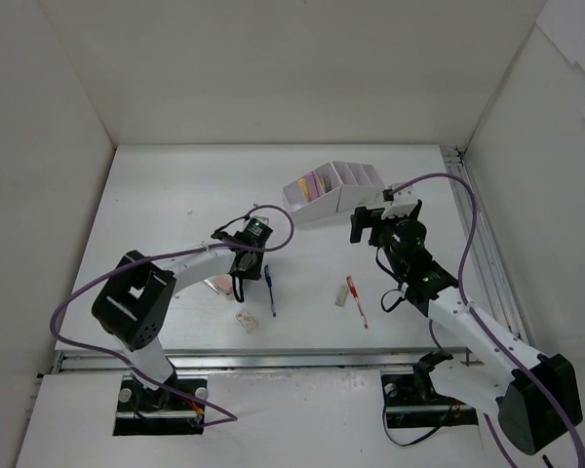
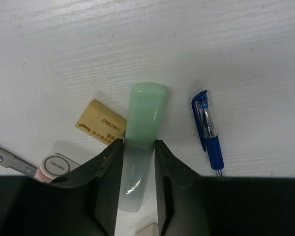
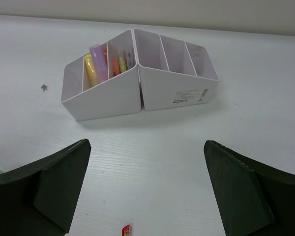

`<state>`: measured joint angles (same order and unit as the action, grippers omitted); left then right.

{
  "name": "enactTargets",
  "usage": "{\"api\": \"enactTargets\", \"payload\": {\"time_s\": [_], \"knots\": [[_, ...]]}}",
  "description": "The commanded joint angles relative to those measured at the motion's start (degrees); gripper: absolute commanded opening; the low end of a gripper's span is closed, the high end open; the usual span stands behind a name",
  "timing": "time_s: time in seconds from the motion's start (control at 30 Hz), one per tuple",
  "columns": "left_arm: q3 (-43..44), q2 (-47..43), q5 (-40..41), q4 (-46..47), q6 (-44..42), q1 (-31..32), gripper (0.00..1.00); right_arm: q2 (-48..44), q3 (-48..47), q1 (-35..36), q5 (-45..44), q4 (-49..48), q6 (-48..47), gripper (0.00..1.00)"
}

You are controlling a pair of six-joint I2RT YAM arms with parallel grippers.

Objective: Sort the stationery into containers
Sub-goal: Pick up the pen from the center of the board.

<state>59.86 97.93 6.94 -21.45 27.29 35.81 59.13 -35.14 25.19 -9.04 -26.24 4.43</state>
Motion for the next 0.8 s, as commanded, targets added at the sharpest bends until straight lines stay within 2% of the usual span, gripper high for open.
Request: {"api": "enactTargets", "payload": {"time_s": [0.0,0.07,0.2,0.27,0.33,0.57,0.77], "knots": [[2.63,1.30,3.43,-0.25,1.28,0.57,0.22,-2.97,-1.25,-0.05,-3.62,-2.59,-0.47,0.98],[3.60,0.95,4.22,-0.69,1.02,0.57,0.12,-3.50,-0.90,-0.05,-4.23,-2.59,-0.73,0.98],[5.96,0.51,4.31,-0.61,-0.83,0.57,0.10,-4.99,-0.38,0.03,-5.99,-2.50,-1.00,0.98],[6.85,0.86,4.05,-1.31,-1.09,0.57,0.03,-5.69,-0.11,0.04,-6.34,-2.50,-1.35,0.98],[7.21,0.42,3.70,-0.79,-1.27,0.57,0.00,-6.66,0.24,0.03,-6.87,-2.50,-1.44,0.98],[10.10,-1.95,2.81,0.97,-3.64,0.57,0.00,-7.55,0.86,-0.05,-7.57,-2.68,-1.97,0.98],[18.44,-2.31,6.07,6.23,-6.98,-0.03,0.00,-8.50,1.12,0.03,-10.19,-3.29,-1.70,0.98]]}}
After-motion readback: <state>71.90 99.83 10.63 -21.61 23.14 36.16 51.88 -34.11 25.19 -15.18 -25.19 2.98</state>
